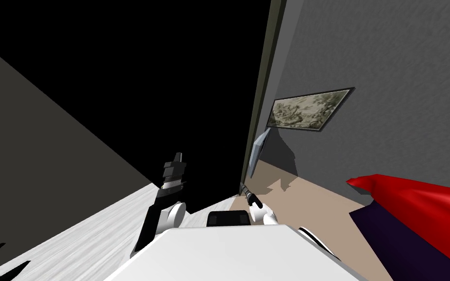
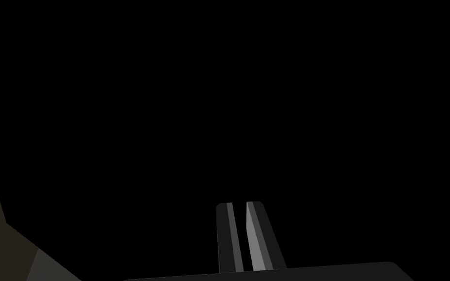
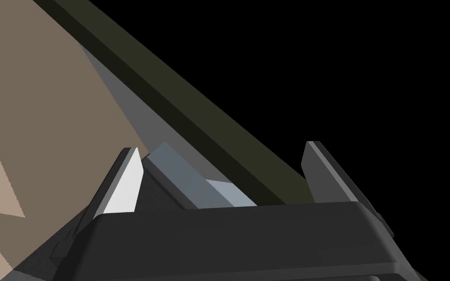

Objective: Push the door open

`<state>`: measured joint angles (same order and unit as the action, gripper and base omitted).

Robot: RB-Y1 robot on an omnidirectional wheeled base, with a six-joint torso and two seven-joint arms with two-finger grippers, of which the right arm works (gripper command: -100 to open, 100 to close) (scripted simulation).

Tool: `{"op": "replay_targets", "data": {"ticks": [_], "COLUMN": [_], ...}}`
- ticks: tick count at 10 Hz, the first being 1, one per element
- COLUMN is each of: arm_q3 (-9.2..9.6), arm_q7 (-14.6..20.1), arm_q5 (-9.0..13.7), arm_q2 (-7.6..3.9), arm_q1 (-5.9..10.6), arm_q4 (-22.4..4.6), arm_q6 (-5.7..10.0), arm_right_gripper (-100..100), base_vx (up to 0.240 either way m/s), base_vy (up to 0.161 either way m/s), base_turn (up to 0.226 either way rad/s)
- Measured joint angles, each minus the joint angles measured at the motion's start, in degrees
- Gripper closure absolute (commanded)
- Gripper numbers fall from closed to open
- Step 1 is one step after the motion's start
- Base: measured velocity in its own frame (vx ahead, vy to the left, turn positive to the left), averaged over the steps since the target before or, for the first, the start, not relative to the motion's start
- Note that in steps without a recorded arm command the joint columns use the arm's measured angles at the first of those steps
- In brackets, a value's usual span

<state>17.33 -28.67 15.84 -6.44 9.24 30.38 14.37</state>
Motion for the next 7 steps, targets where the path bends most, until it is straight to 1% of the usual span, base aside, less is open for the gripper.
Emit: {"op": "replay_targets", "data": {"ticks": [1,2,3,5,6,7], "arm_q3": [-0.38,-1.30,-1.02,-2.00,-2.20,-2.84], "arm_q7": [-0.85,-2.22,-2.44,-3.84,-4.42,-5.47], "arm_q5": [0.58,1.14,1.87,2.13,2.49,3.02], "arm_q2": [-0.24,-0.11,-0.64,-0.93,-1.24,-1.51], "arm_q1": [0.54,0.79,2.21,0.76,0.62,0.45], "arm_q4": [-1.26,-2.21,-4.95,-2.44,-2.41,-2.34], "arm_q6": [-0.63,-1.43,-1.63,-3.54,-4.31,-5.49], "arm_right_gripper": [-100,-100,-100,-100,-100,-100], "base_vx": [0.093,0.095,0.058,0.022,0.072,0.092], "base_vy": [0.038,0.024,0.006,0.001,0.012,0.034], "base_turn": [-0.019,-0.024,-0.006,-0.005,-0.025,-0.025]}}
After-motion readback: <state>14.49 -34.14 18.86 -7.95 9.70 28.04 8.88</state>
